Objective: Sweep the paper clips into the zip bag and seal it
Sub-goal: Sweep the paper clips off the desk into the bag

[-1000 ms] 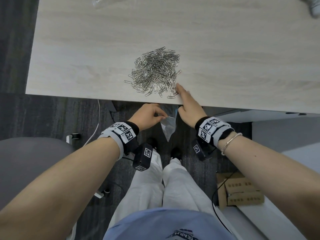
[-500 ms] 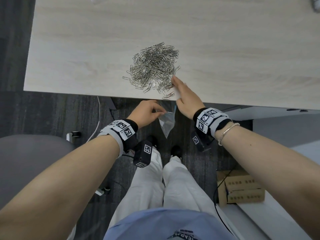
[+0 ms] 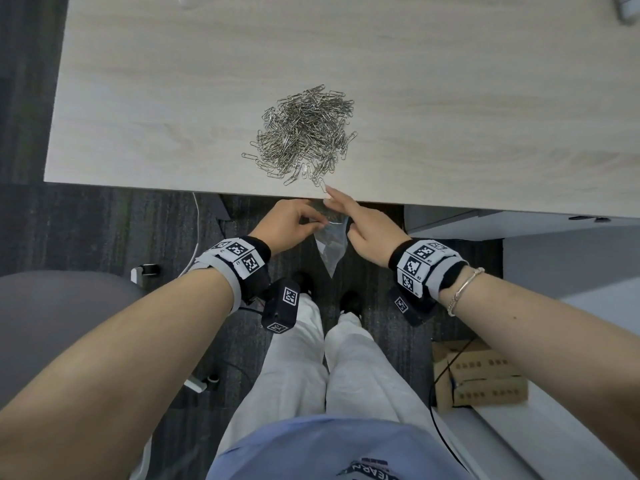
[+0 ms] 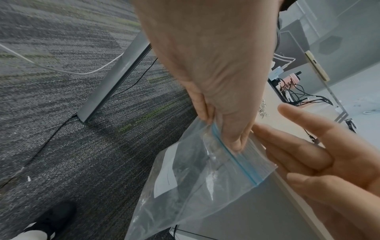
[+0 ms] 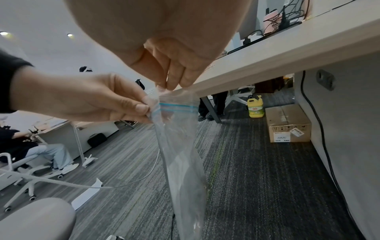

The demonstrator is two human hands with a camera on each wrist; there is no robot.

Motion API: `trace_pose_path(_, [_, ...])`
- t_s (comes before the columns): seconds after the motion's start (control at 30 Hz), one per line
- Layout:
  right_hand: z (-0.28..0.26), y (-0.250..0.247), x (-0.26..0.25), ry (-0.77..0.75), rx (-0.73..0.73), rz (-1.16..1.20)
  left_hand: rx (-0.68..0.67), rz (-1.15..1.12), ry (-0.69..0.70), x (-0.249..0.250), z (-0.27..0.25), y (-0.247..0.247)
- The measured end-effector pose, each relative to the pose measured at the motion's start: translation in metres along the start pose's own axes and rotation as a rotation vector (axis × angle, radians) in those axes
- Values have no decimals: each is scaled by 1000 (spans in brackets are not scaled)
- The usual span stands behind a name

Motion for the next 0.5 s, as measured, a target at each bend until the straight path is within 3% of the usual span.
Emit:
trace_pose_path(0.13, [8,-15,4,31,101,24,-15,19,8,0,0,1])
trace_pose_path(0.33, [29,-3,0,50,-40,-105,-13,2,0,-2,0,1])
trace_pose_path(0.5, [11,-9,-3,-1,-24,-87,-15,9,-7,-4,1,3])
Point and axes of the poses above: each hand's wrist, its own z-axis towards the middle knuckle, its own y-axis out of the palm, x = y × z, the point moved 7 cm from there along z, towards the middle knuckle, and after that the axes turned 10 degrees about -z, right-handed, at the moved point
